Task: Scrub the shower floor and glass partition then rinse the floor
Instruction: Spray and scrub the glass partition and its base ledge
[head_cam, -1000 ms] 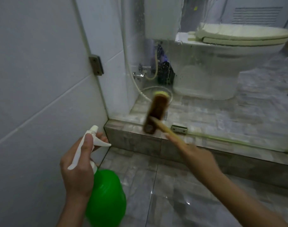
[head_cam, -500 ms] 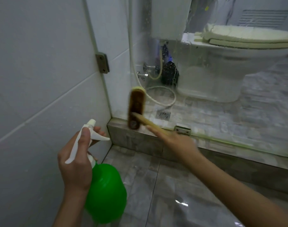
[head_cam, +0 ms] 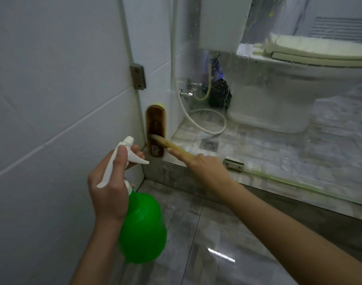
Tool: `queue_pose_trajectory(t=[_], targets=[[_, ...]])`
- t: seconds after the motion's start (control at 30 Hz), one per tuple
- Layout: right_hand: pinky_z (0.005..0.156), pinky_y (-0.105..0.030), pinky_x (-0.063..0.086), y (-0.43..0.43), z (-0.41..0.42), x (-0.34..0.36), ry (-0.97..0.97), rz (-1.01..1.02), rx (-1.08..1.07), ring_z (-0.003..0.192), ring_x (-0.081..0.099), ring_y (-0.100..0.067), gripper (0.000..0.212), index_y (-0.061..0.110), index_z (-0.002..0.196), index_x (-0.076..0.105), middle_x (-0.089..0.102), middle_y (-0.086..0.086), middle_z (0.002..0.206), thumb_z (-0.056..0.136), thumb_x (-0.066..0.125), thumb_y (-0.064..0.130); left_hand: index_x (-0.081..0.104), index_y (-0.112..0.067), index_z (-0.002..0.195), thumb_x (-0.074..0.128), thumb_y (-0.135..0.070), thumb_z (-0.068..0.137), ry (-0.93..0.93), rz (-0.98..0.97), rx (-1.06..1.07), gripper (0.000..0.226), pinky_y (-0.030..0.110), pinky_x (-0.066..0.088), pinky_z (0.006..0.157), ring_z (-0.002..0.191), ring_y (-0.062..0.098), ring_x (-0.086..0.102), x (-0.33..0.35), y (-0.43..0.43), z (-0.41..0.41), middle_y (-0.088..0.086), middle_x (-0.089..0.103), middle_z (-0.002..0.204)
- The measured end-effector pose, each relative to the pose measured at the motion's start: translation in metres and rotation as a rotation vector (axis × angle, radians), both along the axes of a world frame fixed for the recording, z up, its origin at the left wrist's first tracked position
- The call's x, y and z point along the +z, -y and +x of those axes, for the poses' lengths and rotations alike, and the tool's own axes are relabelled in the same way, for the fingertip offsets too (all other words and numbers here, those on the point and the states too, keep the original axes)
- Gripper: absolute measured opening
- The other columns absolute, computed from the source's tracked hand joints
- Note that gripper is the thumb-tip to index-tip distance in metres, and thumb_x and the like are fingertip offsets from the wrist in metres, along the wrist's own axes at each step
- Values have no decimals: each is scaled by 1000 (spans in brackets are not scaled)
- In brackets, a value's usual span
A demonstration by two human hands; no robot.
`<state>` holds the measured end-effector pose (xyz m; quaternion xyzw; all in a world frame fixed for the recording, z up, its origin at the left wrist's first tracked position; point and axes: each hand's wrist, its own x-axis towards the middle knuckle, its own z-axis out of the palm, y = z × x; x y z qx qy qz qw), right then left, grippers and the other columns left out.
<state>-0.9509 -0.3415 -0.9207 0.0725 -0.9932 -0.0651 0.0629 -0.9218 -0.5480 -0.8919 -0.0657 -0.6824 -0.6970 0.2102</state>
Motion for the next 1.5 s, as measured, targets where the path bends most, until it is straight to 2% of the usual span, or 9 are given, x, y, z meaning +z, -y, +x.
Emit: queue_pose_trajectory(t=[0.13, 0.3, 0.53, 0.7, 0.87, 1.03, 1.17, 1.33, 1.5], targets=[[44, -20, 38, -74, 97, -37, -36, -82, -134, 57, 51, -13, 107, 56, 131, -36, 58, -6, 94, 93, 50, 6, 76, -48, 80, 50, -40, 96, -20, 1, -18, 31, 52, 56, 86, 93, 23, 73, 7, 5, -1, -10, 77, 91], [29, -10, 18, -78, 129, -31, 36, -213, -272, 31, 25, 0, 112, 46, 148, -1, 51, -2, 55, 77, 74, 2, 76, -45, 79, 52, -41, 94, -35, 41, -36, 29, 42, 56, 89, 91, 21, 73, 10, 2, -2, -8, 77, 87], [43, -36, 51, 0, -6, 30, -174, -79, 61, 43, 46, -17, 94, 49, 144, -16, 49, -3, 68, 93, 50, 5, 73, -32, 93, 49, -39, 95, -43, 9, -11, 25, 32, 56, 72, 91, 10, 72, 19, 7, 2, -11, 77, 90], [28, -27, 33, -112, 110, -4, -213, -114, -81, 35, 42, -17, 114, 45, 150, 3, 47, -1, 63, 72, 75, 3, 75, -39, 90, 52, -37, 95, -58, 58, -35, 23, 31, 55, 78, 95, 17, 73, 20, 2, 1, -7, 78, 91], [35, -35, 40, -159, 198, -13, -325, -280, -316, 43, 56, -24, 54, 47, 149, 10, 62, -7, 68, 98, 28, 48, 75, -41, 79, 52, -20, 101, -62, 74, -101, 38, 16, 52, 82, 85, -5, 69, 24, -24, 4, -25, 74, 80], [36, -30, 28, -118, 91, 72, -737, -291, -49, 37, 33, -14, 54, 30, 149, 18, 40, 3, 53, 100, 39, 23, 76, -40, 85, 52, -32, 99, -56, 80, -175, 29, 40, 56, 89, 94, 22, 73, 21, -55, 4, -9, 77, 88], [35, -34, 33, -121, 106, 56, -748, -449, -100, 37, 34, -15, 54, 33, 150, 15, 40, 2, 52, 101, 38, 24, 76, -46, 80, 51, -37, 97, -56, 68, -235, 31, 57, 54, 88, 94, 31, 72, 21, -72, 7, -4, 77, 89], [42, -22, 35, -141, 203, -28, -598, -670, -446, 41, 41, -11, 67, 50, 147, 14, 42, 12, 51, 98, 49, 22, 76, -48, 83, 52, -45, 94, -85, 59, -290, 26, 55, 51, 96, 97, 30, 71, 28, -90, 6, 2, 77, 91], [37, -22, 30, -159, 153, 55, -905, -627, -271, 41, 37, -19, 53, 27, 149, 22, 40, 0, 49, 100, 41, 23, 74, -51, 79, 49, -38, 96, -83, 55, -349, 33, 37, 55, 85, 89, 23, 72, 36, -115, 14, -12, 76, 86]])
